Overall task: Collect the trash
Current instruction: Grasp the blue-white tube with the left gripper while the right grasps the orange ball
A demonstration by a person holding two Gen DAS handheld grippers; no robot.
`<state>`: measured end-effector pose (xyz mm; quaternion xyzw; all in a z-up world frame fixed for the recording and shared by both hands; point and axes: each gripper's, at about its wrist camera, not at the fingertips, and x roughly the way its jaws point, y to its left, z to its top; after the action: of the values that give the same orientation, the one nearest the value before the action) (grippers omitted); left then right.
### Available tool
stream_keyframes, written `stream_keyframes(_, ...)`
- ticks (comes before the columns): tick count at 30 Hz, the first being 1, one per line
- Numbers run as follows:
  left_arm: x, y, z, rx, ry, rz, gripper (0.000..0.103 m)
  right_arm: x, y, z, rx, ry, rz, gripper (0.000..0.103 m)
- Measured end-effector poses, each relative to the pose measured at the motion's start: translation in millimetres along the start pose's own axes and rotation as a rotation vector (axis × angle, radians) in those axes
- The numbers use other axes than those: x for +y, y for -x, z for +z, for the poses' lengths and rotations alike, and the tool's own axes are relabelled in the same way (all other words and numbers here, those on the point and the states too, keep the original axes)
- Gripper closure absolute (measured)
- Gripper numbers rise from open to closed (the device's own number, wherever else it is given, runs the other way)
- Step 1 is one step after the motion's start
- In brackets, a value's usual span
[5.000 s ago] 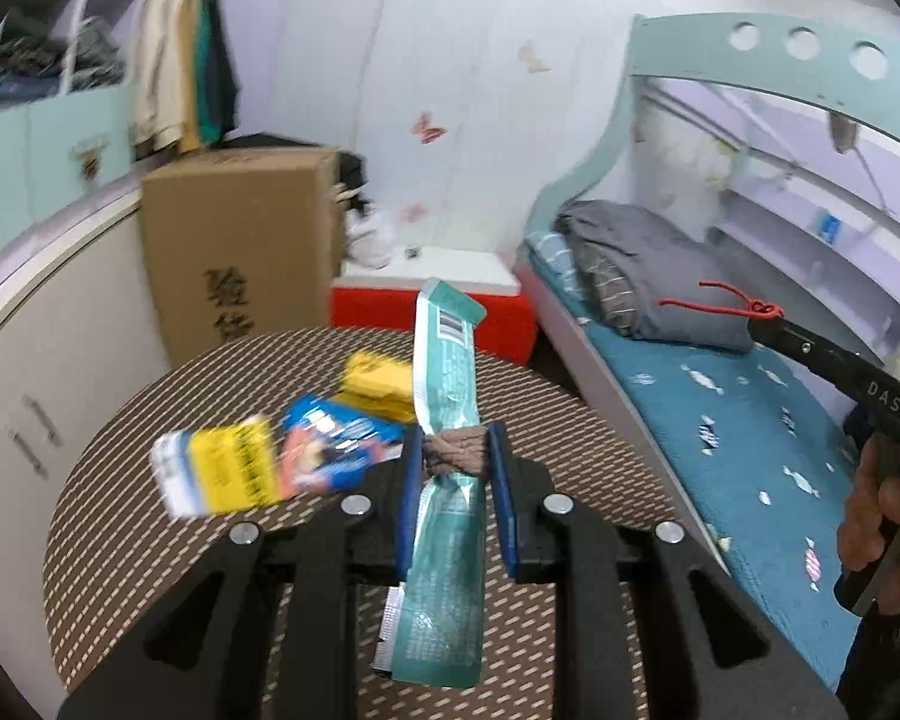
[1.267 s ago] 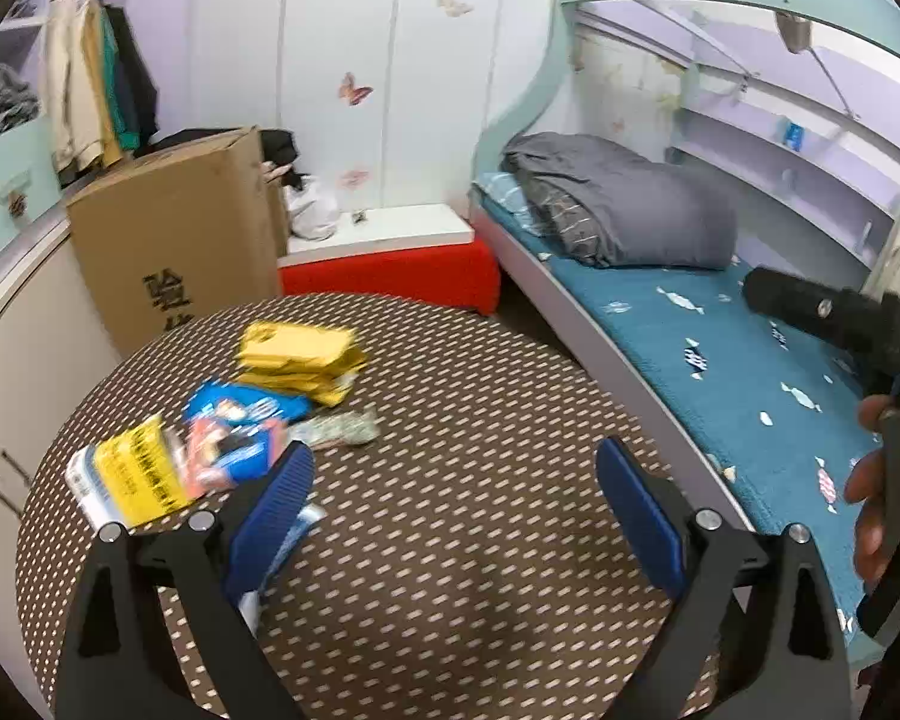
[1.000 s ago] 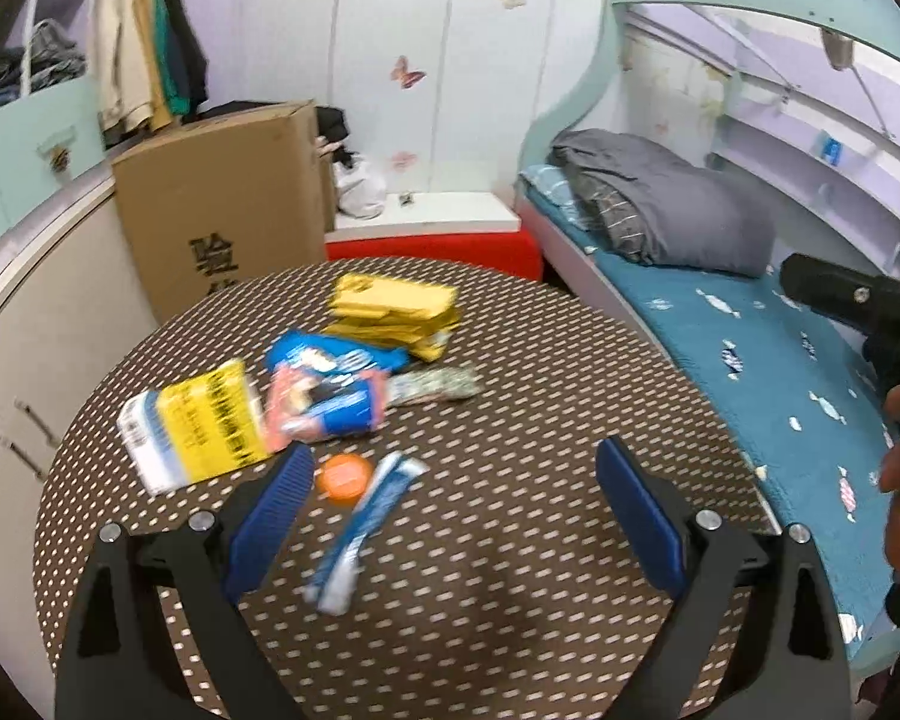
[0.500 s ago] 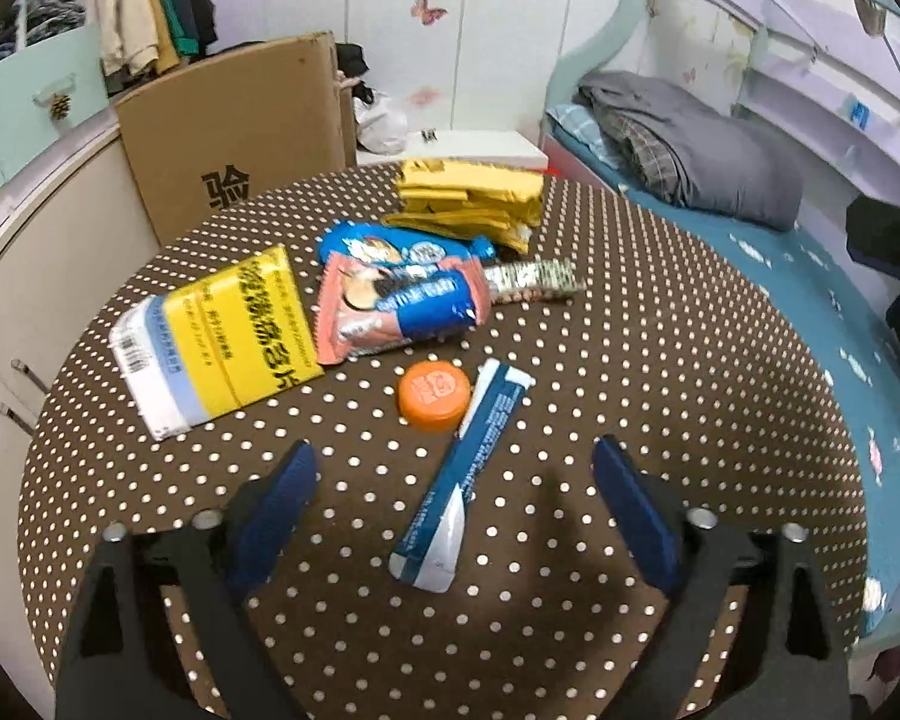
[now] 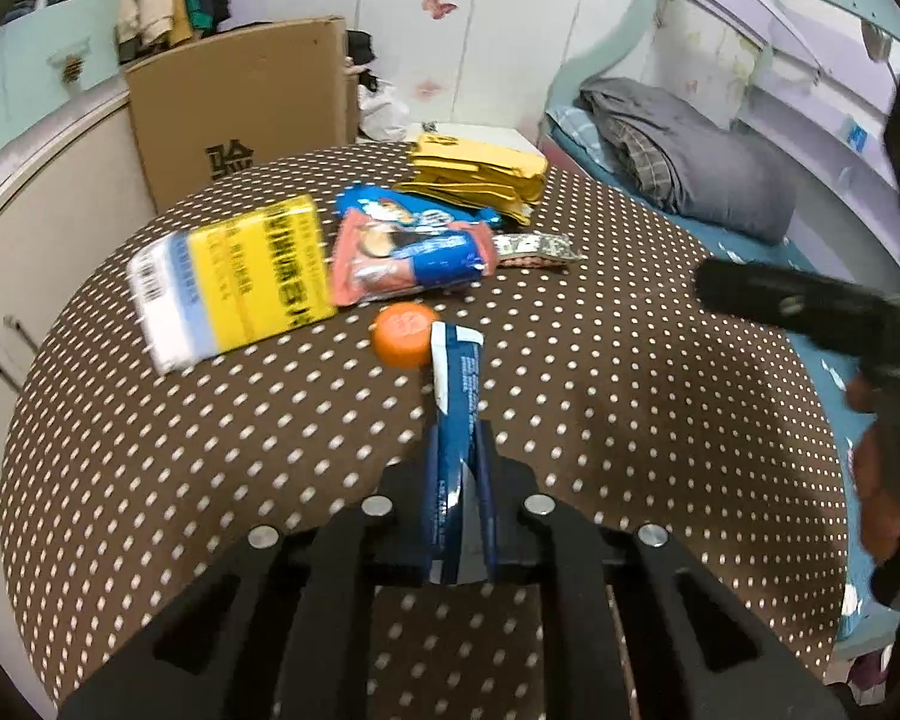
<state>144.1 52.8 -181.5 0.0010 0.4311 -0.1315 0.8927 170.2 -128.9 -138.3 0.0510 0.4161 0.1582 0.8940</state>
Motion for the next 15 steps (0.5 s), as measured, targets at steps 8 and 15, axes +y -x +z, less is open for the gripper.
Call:
stream_keyframes(8, 34.8, 31.7, -21.9, -0.053, 0.145, 0.060, 0.092, 45.2, -39.3, 1.0, 0.050, 0.119, 0.064, 0.006)
stream_keyframes(15, 59.1, 46.4, -34.4, -0.078, 0.238, 0.121, 0.092, 78.0, -71.6, 5.8, 0.085, 0.199, 0.086, 0.024)
